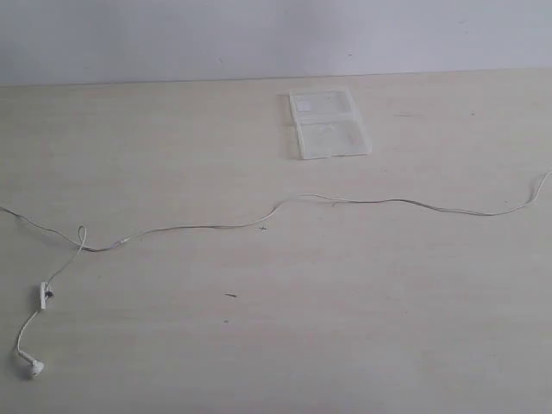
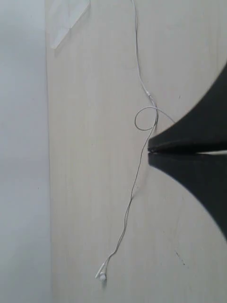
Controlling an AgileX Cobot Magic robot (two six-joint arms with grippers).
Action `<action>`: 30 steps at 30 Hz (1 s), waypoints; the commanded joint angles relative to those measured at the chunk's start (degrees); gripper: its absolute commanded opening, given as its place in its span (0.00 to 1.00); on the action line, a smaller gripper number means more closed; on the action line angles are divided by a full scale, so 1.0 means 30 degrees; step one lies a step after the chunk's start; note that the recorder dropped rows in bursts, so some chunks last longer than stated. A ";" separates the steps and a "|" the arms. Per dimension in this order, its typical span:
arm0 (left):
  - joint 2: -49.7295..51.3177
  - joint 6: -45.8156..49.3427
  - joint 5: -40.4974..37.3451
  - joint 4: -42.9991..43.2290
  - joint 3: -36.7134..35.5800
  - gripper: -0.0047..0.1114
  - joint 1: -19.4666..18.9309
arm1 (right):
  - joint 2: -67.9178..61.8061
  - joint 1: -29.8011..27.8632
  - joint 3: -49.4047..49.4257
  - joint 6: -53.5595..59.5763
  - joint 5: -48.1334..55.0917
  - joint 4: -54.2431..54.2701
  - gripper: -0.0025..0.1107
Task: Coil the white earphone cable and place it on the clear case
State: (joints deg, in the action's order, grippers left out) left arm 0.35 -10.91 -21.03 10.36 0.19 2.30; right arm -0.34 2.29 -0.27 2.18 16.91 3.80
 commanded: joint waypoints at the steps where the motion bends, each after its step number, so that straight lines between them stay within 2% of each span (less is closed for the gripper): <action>1: -0.0116 -0.0036 0.0065 -0.0024 -0.0065 0.04 0.0150 | 0.0114 -0.0102 0.0090 0.0001 -0.0182 -0.0073 0.02; 26: -0.0116 0.0080 0.0065 -0.0024 -0.0065 0.04 0.0150 | 0.0114 -0.0102 0.0090 0.0001 -0.0182 -0.0073 0.02; 30: -0.0116 0.0040 0.1639 -0.0332 -0.0065 0.04 0.0150 | 0.0114 -0.0102 0.0090 0.0001 -0.0182 -0.0073 0.02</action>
State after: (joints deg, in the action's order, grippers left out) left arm 0.35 -10.91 -20.51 10.36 0.19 2.30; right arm -0.34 2.29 -0.27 2.18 16.91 3.80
